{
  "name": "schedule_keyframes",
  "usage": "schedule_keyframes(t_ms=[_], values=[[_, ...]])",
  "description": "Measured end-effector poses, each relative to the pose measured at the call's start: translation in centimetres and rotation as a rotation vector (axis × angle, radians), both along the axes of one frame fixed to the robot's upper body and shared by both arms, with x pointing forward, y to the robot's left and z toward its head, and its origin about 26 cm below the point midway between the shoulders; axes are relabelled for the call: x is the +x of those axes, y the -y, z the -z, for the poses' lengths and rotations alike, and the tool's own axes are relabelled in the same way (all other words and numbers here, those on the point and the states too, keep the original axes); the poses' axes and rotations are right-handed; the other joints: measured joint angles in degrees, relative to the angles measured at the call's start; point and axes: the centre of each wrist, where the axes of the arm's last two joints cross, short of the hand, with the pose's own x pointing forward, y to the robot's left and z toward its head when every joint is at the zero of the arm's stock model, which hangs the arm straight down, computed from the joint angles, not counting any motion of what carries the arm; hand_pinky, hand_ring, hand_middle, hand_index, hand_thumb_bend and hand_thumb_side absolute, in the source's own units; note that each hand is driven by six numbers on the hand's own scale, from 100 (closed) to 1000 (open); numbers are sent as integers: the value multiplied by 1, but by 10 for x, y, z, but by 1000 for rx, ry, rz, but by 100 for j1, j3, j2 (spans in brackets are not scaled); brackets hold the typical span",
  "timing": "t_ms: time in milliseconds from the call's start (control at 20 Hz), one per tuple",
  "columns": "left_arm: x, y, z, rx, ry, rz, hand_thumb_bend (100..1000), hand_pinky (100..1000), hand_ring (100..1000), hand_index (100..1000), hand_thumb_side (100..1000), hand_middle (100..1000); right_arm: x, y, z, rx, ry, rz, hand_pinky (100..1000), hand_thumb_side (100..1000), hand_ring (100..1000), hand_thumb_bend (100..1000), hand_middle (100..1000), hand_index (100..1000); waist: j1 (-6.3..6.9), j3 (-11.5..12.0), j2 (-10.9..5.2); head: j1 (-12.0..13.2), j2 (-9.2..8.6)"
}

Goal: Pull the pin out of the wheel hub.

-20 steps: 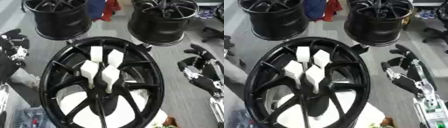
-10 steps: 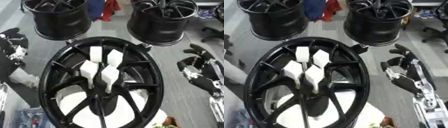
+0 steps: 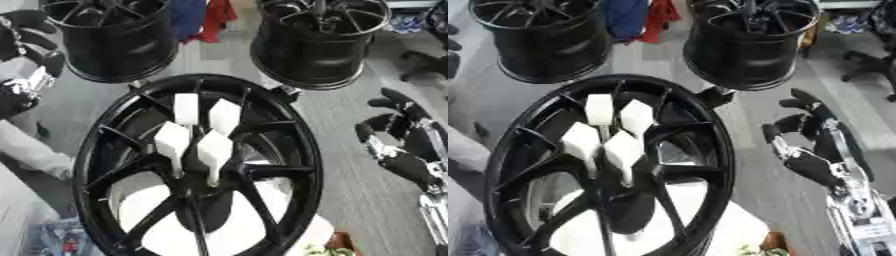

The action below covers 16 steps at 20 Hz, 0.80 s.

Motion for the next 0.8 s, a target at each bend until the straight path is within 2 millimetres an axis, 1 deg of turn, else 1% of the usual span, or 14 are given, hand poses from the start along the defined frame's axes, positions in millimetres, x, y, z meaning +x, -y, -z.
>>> schedule_keyframes(t_ms=[50, 150, 250, 350, 500, 600, 700, 800], values=[[1, 3, -10, 79, 1, 43, 297, 639, 708, 878, 468, 735, 0, 0, 0, -2, -1, -3, 636, 254, 624, 379, 758, 912, 3, -18, -7, 17, 0], [4, 11, -27, 222, -9, 121, 310, 670, 719, 881, 462, 743, 0, 0, 0, -7, -4, -9, 636, 254, 624, 380, 758, 912, 6, -53, -11, 53, 0], [9, 20, -38, 347, -42, 190, 331, 692, 723, 887, 463, 746, 0, 0, 1, -11, -8, -11, 636, 254, 624, 380, 758, 912, 17, -71, -20, 82, 0], [16, 30, -44, 456, -84, 250, 356, 713, 731, 889, 460, 751, 0, 0, 1, -13, -10, -14, 636, 254, 623, 382, 758, 912, 31, -85, -46, 95, 0], [27, 45, -47, 589, -143, 323, 377, 734, 745, 885, 433, 756, 0, 0, 1, -17, -12, -19, 636, 254, 624, 383, 759, 912, 38, -102, -60, 108, 0], [34, 54, -47, 654, -170, 364, 373, 741, 745, 883, 407, 755, 0, 0, 1, -20, -14, -22, 636, 253, 623, 384, 758, 912, 36, -104, -64, 110, 0], [41, 62, -44, 702, -200, 403, 382, 741, 744, 880, 395, 751, 0, 1, 1, -23, -14, -23, 636, 253, 623, 385, 759, 912, 37, -108, -72, 111, 0], [47, 71, -39, 722, -228, 422, 390, 741, 744, 879, 401, 751, 0, 1, 1, -23, -15, -23, 636, 252, 623, 386, 759, 912, 37, -109, -75, 116, 0]])
